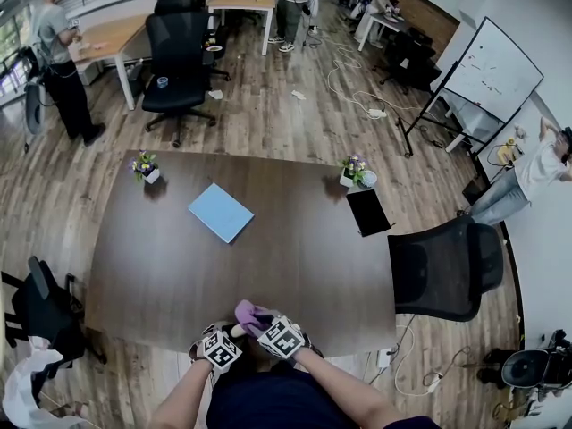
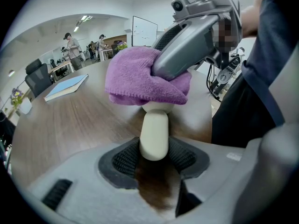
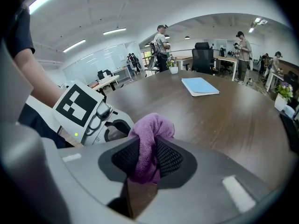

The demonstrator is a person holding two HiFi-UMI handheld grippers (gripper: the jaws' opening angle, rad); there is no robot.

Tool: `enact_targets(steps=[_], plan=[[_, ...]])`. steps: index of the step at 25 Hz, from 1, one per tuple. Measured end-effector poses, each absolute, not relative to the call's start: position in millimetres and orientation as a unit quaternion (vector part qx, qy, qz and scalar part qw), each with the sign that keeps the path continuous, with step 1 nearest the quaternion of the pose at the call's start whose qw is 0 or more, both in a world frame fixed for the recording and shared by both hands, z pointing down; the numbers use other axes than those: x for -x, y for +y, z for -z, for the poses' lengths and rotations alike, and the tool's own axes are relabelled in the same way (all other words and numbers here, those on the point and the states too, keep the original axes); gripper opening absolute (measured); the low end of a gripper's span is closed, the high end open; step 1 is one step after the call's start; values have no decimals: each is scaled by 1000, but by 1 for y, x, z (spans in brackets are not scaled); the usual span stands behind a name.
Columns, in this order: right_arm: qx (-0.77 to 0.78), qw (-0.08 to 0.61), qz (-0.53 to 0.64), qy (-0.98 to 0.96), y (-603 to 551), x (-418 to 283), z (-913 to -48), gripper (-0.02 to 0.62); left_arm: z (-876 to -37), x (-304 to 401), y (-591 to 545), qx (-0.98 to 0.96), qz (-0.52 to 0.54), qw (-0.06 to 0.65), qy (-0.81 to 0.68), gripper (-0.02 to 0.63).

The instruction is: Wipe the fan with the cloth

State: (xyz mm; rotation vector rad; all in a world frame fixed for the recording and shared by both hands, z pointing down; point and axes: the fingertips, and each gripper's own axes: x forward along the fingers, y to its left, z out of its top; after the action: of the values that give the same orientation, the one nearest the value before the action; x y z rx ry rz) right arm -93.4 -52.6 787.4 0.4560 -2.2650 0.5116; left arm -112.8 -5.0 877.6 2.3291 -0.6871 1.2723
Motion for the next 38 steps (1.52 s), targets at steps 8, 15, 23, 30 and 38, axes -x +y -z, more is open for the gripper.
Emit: enact_targets(steps=[8, 15, 23, 30, 38], plan=[[-136, 389, -179, -893, -39, 104, -792, 110, -878, 112, -6, -832, -454, 200, -246, 198], [-107, 384, -163, -902, -32, 116, -790, 110, -879, 112, -6, -833, -454, 200, -246, 198], [-51, 408, -148, -900, -8, 122, -796, 109, -877, 112, -5, -834, -451, 199, -247, 198], [-26, 439, -132, -888, 2, 107, -800, 107, -878, 112, -5, -833, -454, 200, -246, 198], [-18, 457, -128, -880, 10, 85, -805, 107, -878, 112, -5, -834, -454, 198, -244, 198]])
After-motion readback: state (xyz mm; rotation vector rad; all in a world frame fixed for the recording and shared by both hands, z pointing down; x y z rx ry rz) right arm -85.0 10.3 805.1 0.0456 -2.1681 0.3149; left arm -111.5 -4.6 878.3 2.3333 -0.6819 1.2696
